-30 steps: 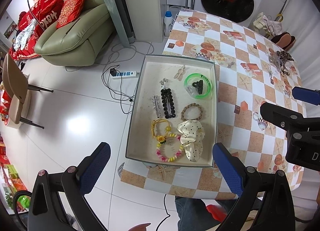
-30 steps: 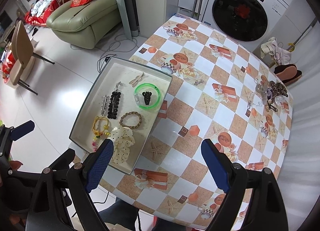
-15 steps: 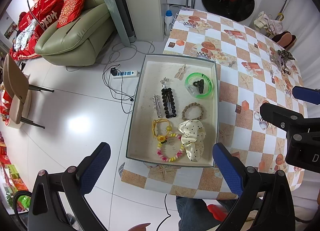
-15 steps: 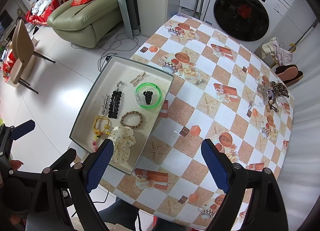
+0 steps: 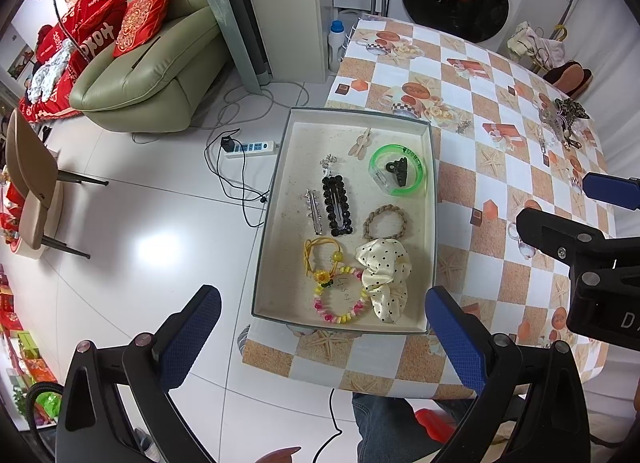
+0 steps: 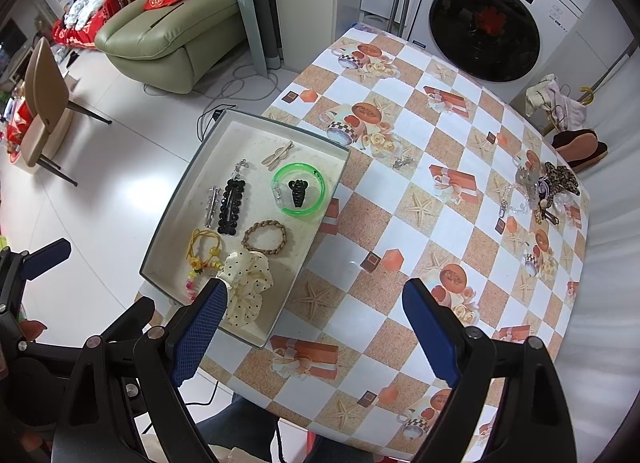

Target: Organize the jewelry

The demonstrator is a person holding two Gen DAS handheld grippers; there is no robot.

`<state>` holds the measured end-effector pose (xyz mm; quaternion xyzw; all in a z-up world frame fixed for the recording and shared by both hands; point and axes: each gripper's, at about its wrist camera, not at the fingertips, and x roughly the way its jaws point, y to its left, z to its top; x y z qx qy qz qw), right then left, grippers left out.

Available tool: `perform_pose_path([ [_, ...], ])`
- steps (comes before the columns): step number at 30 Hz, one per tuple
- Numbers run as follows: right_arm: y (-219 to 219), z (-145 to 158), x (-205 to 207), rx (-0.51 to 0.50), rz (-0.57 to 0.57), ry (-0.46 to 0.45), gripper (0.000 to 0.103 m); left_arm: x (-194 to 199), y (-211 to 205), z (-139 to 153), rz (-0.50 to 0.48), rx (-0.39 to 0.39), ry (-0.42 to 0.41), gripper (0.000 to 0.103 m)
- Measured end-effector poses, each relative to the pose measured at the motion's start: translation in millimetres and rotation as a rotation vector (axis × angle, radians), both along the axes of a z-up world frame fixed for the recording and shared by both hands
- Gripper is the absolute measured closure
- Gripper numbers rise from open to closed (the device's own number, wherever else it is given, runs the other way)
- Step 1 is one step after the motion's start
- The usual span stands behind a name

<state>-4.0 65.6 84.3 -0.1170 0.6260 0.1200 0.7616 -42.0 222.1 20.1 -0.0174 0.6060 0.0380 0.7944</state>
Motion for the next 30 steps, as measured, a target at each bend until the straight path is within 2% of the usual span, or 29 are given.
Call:
perform_pose_path([
  [30,2.2,0.0,-3.1,0.000,0.000,0.003,0.012,-3.0,1.1,-0.4,-0.002,0.000,0.000,0.000],
])
